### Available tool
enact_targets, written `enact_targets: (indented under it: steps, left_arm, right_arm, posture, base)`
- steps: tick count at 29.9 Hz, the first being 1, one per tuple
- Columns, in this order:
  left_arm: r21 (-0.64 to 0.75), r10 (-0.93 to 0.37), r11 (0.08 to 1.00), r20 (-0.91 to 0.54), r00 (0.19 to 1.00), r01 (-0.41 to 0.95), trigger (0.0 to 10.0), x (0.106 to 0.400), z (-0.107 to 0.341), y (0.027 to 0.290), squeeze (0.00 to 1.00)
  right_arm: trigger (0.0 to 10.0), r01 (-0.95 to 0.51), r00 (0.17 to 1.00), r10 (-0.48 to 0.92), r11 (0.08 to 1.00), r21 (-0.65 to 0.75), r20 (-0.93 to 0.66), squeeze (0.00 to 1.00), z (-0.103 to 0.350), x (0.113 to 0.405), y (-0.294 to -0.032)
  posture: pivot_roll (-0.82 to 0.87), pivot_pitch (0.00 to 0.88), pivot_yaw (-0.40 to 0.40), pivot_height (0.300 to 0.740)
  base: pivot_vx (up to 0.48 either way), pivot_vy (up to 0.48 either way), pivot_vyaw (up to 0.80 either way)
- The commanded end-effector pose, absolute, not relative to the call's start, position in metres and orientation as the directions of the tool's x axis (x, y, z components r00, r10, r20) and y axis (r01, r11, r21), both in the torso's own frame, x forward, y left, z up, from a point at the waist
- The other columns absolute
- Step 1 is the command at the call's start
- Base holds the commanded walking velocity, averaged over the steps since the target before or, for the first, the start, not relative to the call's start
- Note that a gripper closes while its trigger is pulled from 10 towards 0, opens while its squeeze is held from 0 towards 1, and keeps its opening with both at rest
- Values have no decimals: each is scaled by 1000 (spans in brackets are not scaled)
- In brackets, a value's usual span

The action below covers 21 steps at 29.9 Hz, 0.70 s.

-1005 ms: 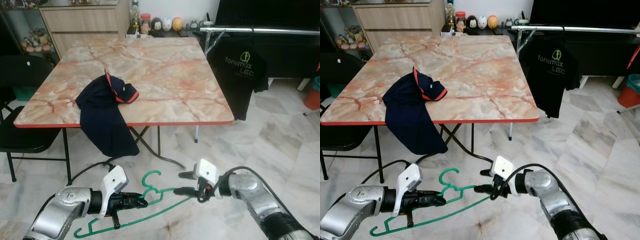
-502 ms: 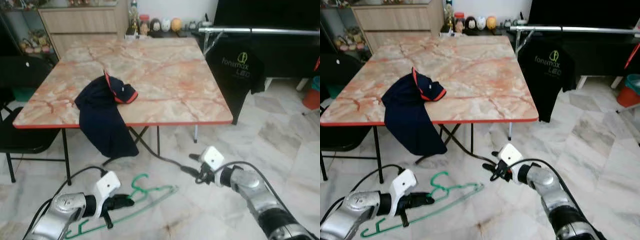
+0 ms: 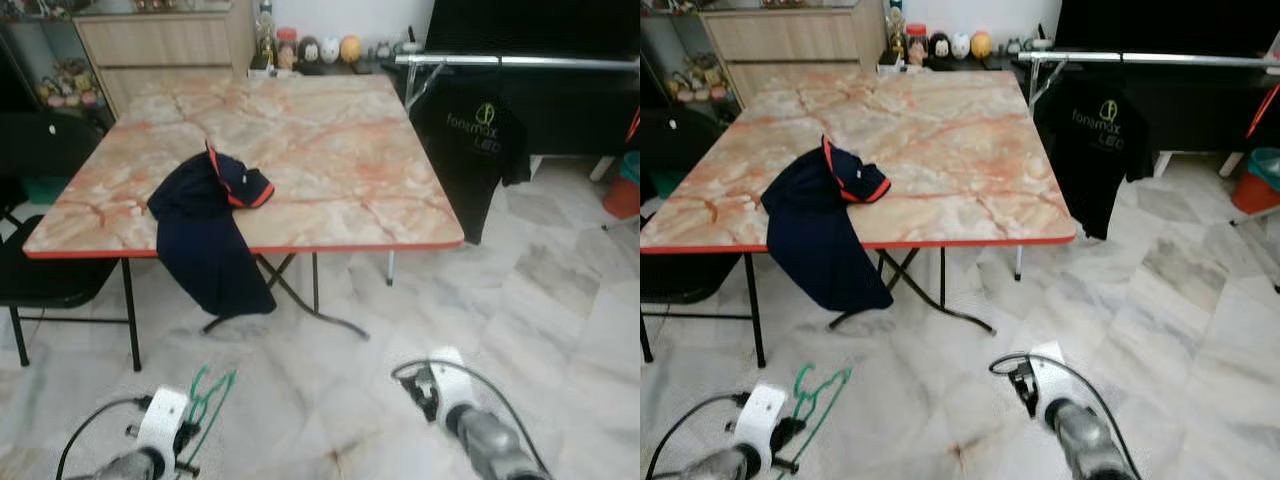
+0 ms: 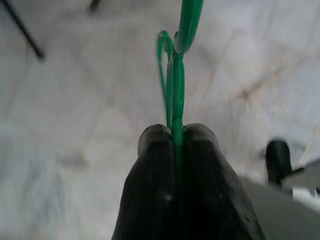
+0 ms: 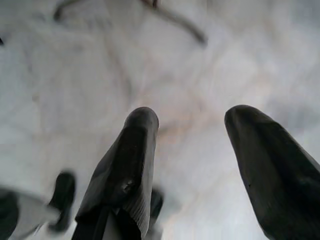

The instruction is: Hang hanger

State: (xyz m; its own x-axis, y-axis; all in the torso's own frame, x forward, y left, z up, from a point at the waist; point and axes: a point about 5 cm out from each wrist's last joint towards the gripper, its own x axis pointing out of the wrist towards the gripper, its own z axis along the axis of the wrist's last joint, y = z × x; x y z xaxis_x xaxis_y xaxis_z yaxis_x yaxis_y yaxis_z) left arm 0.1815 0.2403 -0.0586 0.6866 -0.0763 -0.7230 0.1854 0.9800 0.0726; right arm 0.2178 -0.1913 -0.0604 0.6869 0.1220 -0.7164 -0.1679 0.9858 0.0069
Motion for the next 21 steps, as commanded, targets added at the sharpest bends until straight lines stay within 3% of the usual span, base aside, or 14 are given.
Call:
enact_targets:
  steps: [1, 2, 9, 15, 21]
  left_arm:
    - [75, -46, 986, -735, 676, 148, 10000, 175, -63, 244, 0]
    - [50, -36, 992, -756, 653, 112, 10000, 166, -69, 243, 0]
    - [16, 69, 996, -783, 618, -90, 10000, 147, -81, 244, 0]
    - [15, 76, 994, -807, 585, -109, 10000, 143, -87, 238, 0]
    - [26, 79, 995, -814, 576, -100, 10000, 146, -87, 238, 0]
  right_arm:
    - [10000, -115, 673, 96, 993, 25, -733, 0, -64, 213, -193]
    - [10000, -108, 634, 84, 994, 19, -769, 0, -73, 199, -191]
    - [10000, 66, 600, -2, 997, 48, -800, 0, -84, 181, -188]
    - [10000, 80, 608, 10, 994, 74, -794, 0, -85, 180, -183]
    - [10000, 98, 591, -15, 994, 53, -807, 0, -87, 177, -182]
  posture:
    - [2, 0, -30, 740]
    - [10, 0, -31, 740]
    - [-5, 0, -33, 740]
    - [-33, 0, -15, 740]
    - [-46, 0, 11, 740]
  base:
    - [0, 0, 0]
    - [0, 0, 0]
    - [0, 0, 0]
    - [0, 0, 0]
    - [0, -475, 0]
